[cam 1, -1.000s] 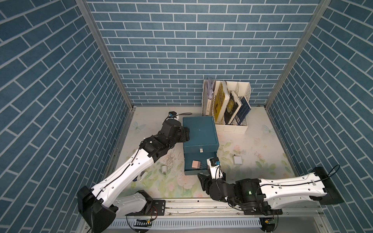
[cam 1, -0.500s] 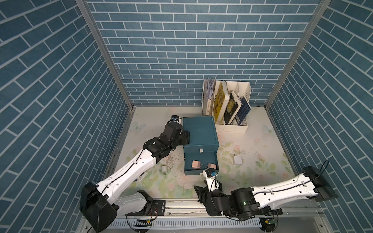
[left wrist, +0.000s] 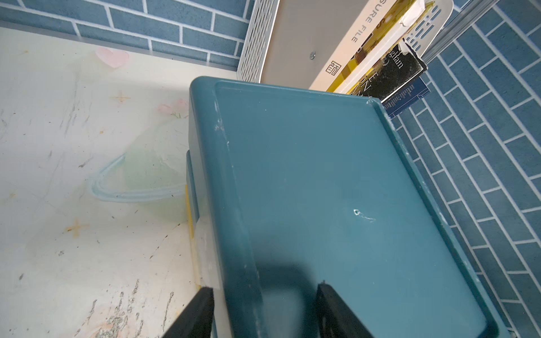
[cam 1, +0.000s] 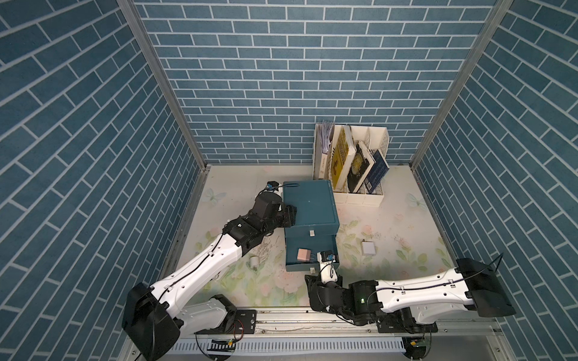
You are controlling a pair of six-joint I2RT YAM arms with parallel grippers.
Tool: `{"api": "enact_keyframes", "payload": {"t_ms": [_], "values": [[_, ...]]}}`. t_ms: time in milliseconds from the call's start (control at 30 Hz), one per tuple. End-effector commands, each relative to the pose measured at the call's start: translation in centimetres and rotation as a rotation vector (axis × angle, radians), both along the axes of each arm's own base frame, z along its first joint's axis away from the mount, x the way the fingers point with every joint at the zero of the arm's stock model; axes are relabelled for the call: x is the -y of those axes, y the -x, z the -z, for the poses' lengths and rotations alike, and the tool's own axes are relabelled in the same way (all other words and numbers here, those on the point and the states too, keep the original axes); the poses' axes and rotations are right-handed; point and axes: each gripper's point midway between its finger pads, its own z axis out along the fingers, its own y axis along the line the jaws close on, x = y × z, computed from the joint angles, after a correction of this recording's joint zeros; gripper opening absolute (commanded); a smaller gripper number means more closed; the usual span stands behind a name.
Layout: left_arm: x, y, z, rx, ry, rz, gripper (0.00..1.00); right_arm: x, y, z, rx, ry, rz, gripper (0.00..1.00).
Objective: Place the plugs into the drawer by color
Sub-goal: Close the drawer in the storage box.
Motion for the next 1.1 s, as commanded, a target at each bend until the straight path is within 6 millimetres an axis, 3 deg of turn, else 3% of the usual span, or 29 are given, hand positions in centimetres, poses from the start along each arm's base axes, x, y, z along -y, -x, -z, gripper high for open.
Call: {"api": "enact_keyframes", "payload": {"t_ms": [0,300,600,833,1067], "values": [[-1.0,0.7,2.2,-0.051,-0.057,-0.001,0.6,-0.2,-1.4,-0.5,0.02,-0.022,0.046,0.52],[-1.2,1.2,3.0,-0.062,-0.072,0.007,0.57,0.4,-5.5,-1.2,0.071,-0.019,0.125,0.41],[-1.2,1.9,3.9,-0.079,-0.064,0.028,0.57,0.0,-9.2,-2.1,0.129,-0.036,0.162,0.4],[-1.2,2.2,4.4,-0.088,-0.059,0.039,0.57,-1.0,-11.2,-2.2,0.181,-0.042,0.171,0.39],[-1.2,2.3,4.4,-0.086,-0.064,0.041,0.57,-0.7,-12.0,-2.4,0.223,-0.04,0.198,0.4]]}}
